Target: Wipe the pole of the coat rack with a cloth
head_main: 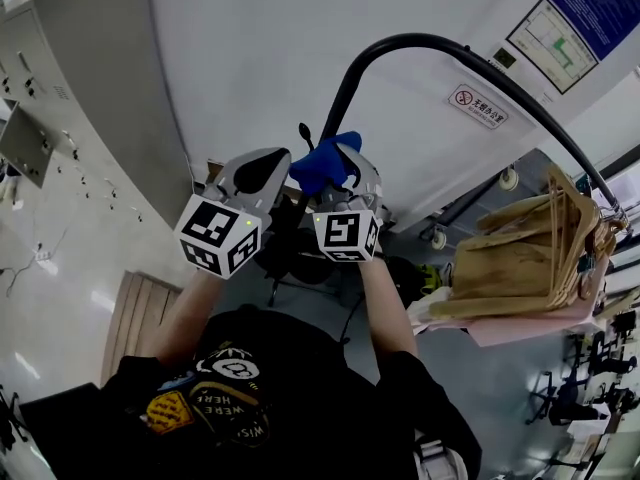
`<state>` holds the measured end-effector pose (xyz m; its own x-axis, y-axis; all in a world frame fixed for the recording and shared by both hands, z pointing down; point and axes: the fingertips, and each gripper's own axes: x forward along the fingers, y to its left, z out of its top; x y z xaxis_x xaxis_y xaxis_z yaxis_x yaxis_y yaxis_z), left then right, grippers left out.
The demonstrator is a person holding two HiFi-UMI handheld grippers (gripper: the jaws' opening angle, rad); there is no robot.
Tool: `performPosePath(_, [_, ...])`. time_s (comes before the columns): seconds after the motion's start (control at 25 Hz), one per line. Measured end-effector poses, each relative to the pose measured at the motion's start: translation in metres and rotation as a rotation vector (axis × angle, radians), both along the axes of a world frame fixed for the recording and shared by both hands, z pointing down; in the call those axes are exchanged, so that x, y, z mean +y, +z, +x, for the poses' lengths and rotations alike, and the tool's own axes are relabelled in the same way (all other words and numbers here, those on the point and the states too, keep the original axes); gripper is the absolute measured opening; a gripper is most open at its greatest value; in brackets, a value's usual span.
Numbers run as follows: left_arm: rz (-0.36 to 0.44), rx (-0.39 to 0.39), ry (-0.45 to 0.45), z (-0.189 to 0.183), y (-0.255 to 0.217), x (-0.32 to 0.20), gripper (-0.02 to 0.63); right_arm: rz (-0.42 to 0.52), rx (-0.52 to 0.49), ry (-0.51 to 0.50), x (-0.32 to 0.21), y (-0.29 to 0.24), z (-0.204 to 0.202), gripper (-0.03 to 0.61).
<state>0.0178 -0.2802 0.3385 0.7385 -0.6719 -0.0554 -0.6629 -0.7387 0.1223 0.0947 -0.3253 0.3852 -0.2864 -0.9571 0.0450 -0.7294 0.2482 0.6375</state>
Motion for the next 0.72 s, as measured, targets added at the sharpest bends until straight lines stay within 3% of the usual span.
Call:
performPosePath(0.16, [-0.005, 0.005, 0.002, 0.003, 0.001, 0.002, 0.003, 0.053, -0.044, -0.023, -0.006, -0.045, 0.004, 0.063])
performPosePath(0.44, [-0.020, 0.013, 0.016, 0.013, 0.002, 0.007, 0.003, 0.175, -0.153, -0.171, -0.015, -0.155, -0.005, 0.078])
performPosePath(0.72, [-0.008, 0.018, -0.012, 0.000, -0.004, 0.010, 0.003, 0.217, -0.298, -0.181, -0.012, -0.189, 0.010, 0.077])
